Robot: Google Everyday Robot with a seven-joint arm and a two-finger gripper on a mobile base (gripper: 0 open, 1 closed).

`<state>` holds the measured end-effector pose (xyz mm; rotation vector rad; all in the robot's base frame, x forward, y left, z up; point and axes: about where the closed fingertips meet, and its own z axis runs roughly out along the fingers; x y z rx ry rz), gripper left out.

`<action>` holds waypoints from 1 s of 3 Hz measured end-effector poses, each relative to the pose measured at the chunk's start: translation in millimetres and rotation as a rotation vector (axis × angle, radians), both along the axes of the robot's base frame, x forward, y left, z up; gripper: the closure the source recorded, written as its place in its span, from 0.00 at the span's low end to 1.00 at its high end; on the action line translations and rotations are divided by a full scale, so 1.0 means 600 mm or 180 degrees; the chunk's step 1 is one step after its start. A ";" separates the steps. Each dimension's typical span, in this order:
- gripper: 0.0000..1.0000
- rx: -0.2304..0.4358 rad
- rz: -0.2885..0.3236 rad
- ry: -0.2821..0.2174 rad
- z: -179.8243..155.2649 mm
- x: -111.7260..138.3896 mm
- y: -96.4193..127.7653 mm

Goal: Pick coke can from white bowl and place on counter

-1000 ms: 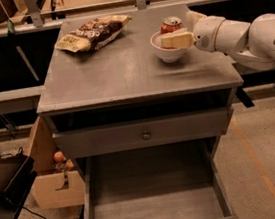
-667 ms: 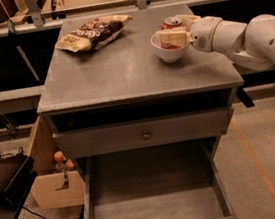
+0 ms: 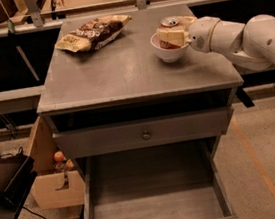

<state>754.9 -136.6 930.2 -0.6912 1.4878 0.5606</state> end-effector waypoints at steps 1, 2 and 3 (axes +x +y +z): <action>1.00 0.0002 0.0013 0.0001 0.000 0.000 0.005; 1.00 -0.0022 0.0028 -0.0024 0.008 0.000 0.010; 1.00 -0.0257 0.0175 -0.0262 0.090 0.001 0.062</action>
Offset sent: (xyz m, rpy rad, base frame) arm 0.0047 0.0236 0.0400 -0.1048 -0.0623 0.0297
